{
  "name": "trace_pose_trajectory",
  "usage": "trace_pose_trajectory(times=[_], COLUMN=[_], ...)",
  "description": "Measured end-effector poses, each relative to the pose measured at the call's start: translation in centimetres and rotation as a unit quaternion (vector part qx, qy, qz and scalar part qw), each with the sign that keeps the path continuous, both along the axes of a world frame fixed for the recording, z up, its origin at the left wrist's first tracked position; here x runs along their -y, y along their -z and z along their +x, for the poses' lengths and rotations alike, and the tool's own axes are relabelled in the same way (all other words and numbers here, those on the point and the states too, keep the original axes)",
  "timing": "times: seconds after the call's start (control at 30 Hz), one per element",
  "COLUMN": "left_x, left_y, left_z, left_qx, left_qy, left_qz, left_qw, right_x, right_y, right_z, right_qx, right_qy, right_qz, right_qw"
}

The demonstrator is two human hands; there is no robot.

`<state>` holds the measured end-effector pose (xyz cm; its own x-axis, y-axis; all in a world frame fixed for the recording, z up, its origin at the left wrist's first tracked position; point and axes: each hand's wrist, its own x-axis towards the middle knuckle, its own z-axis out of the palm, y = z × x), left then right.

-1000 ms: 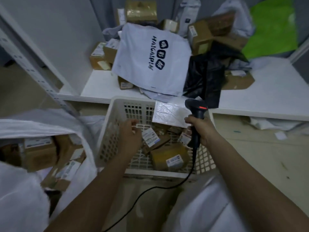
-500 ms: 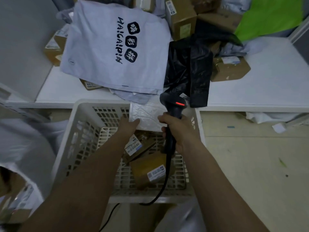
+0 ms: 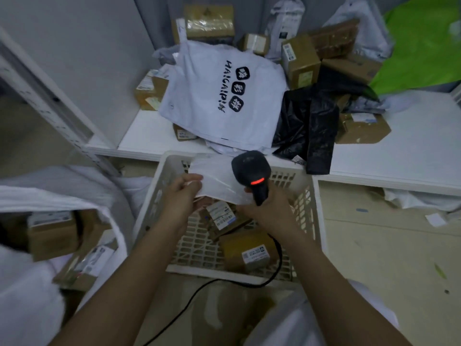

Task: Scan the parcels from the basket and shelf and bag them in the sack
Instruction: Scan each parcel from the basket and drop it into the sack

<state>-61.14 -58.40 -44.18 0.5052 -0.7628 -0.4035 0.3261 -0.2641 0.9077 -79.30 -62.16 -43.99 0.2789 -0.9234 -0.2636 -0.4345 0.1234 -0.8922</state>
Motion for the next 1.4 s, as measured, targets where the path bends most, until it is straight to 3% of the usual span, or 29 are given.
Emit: trace_pose_trajectory(times=[0.1,0.2,0.27,0.33,0.37,0.57,0.73,0.87,0.93,1.03,1.13,1.2,1.3,1.37,1.4], left_x=[-3.4,-6.5,-8.6,-11.5,-13.2,-21.3,-23.8,-24.2,-24.5,-24.4,-24.3,-24.3,-25.0,-26.0,-26.6], left_y=[-2.4,-4.5,-5.4,-6.0,-6.3,-7.0,-7.2,-9.9,-10.8,-11.4,-12.2,-12.3,-11.9,-11.0,-10.5], left_z=[0.8,1.9,3.1,4.6,5.2,9.0,9.9,10.1,10.5,10.9,10.7,10.5,10.6,11.0,11.3], left_qx=[-0.013,0.002,0.121,0.274,0.310,0.273,0.311,0.385,0.459,0.623,0.696,0.718,0.697,0.680,0.644], left_qy=[-0.015,-0.004,0.021,0.046,0.068,0.207,0.075,-0.045,-0.030,0.044,0.115,0.134,0.062,-0.051,-0.118], left_qz=[0.012,0.028,0.068,0.105,0.100,0.000,-0.048,-0.055,-0.044,-0.036,-0.070,-0.073,-0.061,-0.041,-0.023], left_qw=[1.000,1.000,0.990,0.955,0.943,0.939,0.946,0.920,0.887,0.780,0.705,0.679,0.711,0.730,0.755], right_x=[-3.1,-5.4,-6.9,-8.4,-9.1,-12.4,-13.9,-14.9,-15.4,-16.6,-17.9,-18.5,-19.0,-19.0,-19.0], right_y=[-0.4,-2.1,-3.6,-4.9,-5.5,-8.9,-11.3,-12.3,-12.4,-12.8,-13.4,-13.4,-13.3,-13.2,-13.2], right_z=[0.8,1.6,2.2,2.9,3.2,4.3,5.5,6.8,7.3,8.3,9.7,10.6,11.5,11.6,11.6], right_qx=[-0.042,0.002,0.053,0.086,0.092,0.123,0.131,0.096,0.095,0.123,0.155,0.132,0.118,0.141,0.154], right_qy=[-0.014,0.013,0.020,0.015,0.013,-0.048,-0.096,-0.061,-0.039,-0.049,-0.095,-0.114,-0.116,-0.100,-0.089], right_qz=[-0.086,-0.087,-0.048,-0.024,-0.014,0.007,-0.004,-0.058,-0.086,-0.104,-0.098,-0.112,-0.121,-0.099,-0.087], right_qw=[0.995,0.996,0.997,0.996,0.996,0.991,0.987,0.992,0.991,0.986,0.978,0.978,0.979,0.980,0.980])
